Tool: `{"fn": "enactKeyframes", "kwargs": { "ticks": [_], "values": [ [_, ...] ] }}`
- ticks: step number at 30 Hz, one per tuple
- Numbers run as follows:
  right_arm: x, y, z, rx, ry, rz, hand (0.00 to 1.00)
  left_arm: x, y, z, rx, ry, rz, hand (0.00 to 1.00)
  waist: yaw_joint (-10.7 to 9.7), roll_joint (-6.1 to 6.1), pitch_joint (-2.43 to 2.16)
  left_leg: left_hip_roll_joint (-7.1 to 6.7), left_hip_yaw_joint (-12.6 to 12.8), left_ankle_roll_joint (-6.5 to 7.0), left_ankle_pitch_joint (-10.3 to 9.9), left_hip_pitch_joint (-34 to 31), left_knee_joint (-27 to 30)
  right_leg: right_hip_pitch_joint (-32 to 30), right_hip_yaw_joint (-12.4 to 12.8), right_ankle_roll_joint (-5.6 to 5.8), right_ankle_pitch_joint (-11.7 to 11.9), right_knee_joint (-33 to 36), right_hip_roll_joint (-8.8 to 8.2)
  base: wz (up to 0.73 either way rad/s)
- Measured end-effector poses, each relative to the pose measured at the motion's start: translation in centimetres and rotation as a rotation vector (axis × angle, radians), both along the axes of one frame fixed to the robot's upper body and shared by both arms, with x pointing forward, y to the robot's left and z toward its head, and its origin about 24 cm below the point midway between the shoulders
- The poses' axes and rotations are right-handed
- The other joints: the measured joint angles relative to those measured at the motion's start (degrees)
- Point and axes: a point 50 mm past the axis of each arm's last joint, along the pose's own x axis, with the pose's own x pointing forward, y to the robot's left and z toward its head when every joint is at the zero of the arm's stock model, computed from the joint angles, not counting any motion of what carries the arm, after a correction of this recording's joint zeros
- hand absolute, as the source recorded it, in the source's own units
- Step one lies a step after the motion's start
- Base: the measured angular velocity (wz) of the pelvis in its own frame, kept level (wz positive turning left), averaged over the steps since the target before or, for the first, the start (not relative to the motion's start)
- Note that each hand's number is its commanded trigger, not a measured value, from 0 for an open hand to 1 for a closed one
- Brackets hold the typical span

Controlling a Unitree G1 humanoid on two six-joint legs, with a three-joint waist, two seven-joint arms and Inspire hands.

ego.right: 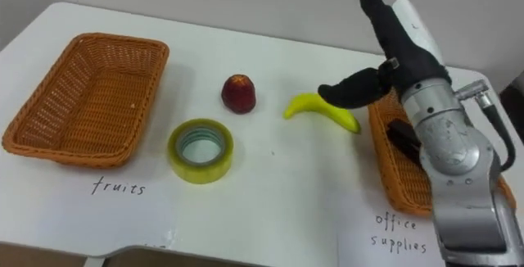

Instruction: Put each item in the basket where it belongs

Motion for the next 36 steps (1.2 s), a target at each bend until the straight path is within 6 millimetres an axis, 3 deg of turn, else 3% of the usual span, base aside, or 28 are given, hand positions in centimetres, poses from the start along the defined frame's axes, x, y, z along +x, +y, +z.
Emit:
{"fn": "enactKeyframes", "kwargs": {
  "ticks": [7,25,36],
  "values": [
    [0.1,1.9,-1.7,0.024,0.08,0.079,0.0,0.0,-0.4,-0.1,0.003,0.014,-0.014,0.0,2.16,-0.15,0.3,-0.14,-1.12,0.0,0.01,-0.73,0.54,0.03,-1.2,0.02,-0.02,-0.04,-0.46,0.09],
    [0.3,2.6,-4.1,-0.072,0.149,0.045,0.0,0.9,-0.6,0.1,0.033,-0.011,-0.043,0.0,6.21,-1.24,0.35,-0.9,-3.37,0.3,0.35,-1.84,0.62,0.1,-4.25,0.18,-0.1,-0.01,-0.91,0.06],
    [1.5,4.1,-3.4,-0.042,0.117,0.085,0.0,0.6,-0.7,0.0,0.012,-0.001,-0.043,0.0,8.5,-1.64,0.68,-0.86,-4.35,0.29,0.47,-1.62,0.97,0.74,-5.86,0.18,-0.1,-0.49,-1.09,0.04]
  ]
}}
